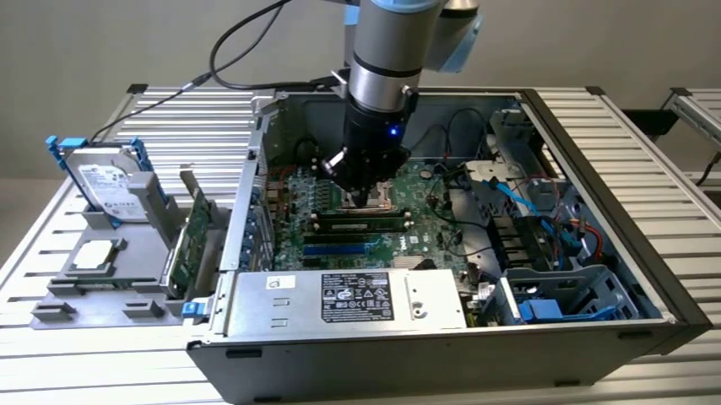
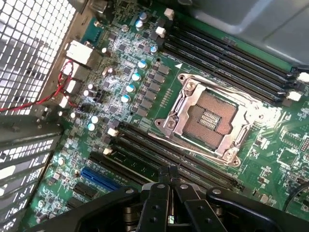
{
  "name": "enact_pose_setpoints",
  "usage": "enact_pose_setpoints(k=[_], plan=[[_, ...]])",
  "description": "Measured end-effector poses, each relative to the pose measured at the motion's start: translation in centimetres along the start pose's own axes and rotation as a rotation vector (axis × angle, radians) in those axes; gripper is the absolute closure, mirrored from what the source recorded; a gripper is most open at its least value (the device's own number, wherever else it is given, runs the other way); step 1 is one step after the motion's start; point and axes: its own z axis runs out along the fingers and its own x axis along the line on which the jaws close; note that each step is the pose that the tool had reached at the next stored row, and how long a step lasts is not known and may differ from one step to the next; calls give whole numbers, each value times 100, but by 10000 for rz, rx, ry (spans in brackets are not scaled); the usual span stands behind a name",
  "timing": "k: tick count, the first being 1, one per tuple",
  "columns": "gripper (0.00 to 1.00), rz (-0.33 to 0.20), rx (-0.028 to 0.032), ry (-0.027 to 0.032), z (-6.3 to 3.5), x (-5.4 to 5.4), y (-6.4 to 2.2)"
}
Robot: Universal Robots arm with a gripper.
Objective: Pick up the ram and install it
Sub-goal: 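Press down the ram until it locks into place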
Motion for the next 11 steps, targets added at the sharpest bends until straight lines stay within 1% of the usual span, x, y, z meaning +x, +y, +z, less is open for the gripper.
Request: enact_pose_setpoints(k=[7, 9, 11], plan=[[89, 1082, -89, -66, 0, 0, 0], [89, 1345, -103, -100, 0, -1, 0], [89, 1569, -107, -151, 1, 0, 0]])
